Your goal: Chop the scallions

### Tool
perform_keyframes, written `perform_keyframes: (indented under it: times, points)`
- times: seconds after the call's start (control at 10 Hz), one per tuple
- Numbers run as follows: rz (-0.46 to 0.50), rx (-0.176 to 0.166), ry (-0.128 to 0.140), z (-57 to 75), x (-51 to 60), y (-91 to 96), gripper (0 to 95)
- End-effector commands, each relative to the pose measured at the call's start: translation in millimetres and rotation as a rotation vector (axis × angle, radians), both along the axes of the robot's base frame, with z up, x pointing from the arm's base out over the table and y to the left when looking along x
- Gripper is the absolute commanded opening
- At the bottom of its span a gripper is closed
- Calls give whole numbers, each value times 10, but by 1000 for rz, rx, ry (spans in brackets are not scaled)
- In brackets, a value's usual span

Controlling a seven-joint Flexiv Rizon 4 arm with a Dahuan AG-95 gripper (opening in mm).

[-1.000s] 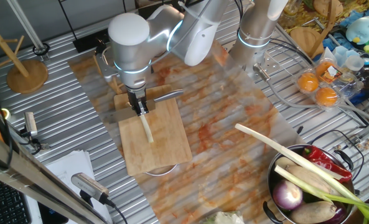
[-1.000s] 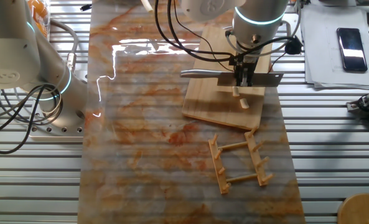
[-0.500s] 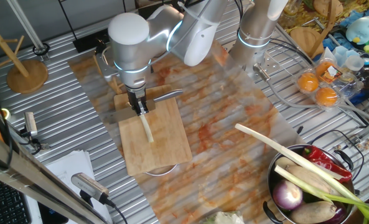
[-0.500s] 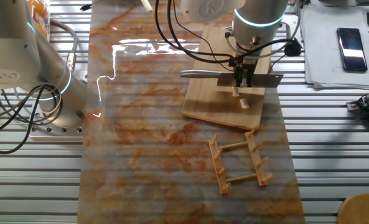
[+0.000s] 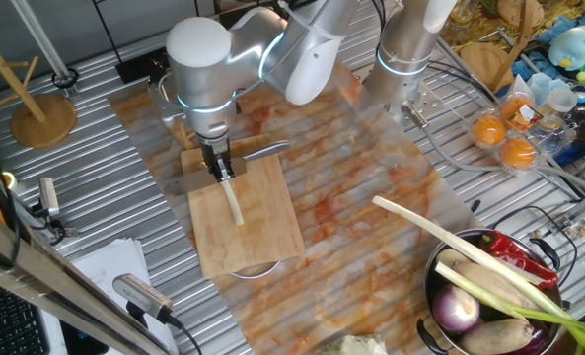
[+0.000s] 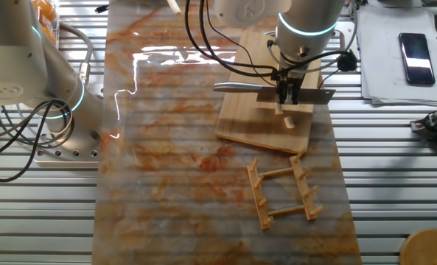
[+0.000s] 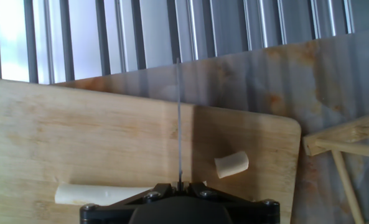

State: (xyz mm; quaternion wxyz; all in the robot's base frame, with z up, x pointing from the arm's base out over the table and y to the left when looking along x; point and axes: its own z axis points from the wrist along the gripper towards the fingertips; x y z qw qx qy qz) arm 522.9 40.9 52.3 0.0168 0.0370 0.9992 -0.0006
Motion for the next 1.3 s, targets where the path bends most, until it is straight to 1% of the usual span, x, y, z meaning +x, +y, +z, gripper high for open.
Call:
perform_keyframes:
  times: [0.1,0.2,0.4,0.7,0.8,0.9,1.2,1.3]
  points:
    - [-7,26,7,-24,-15,-21,0]
    - [-3,25,0,-19,-15,-19,0]
    - [9,17,-1,-20,-16,-21,0]
    - [14,18,-7,-35,-17,-35,0]
    - [18,17,-21,-39,-15,-37,0]
    - [21,13,-34,-63,-11,-52,0]
    - [30,16,-42,-149,16,-81,0]
    - [30,4,-48,-212,45,-70,0]
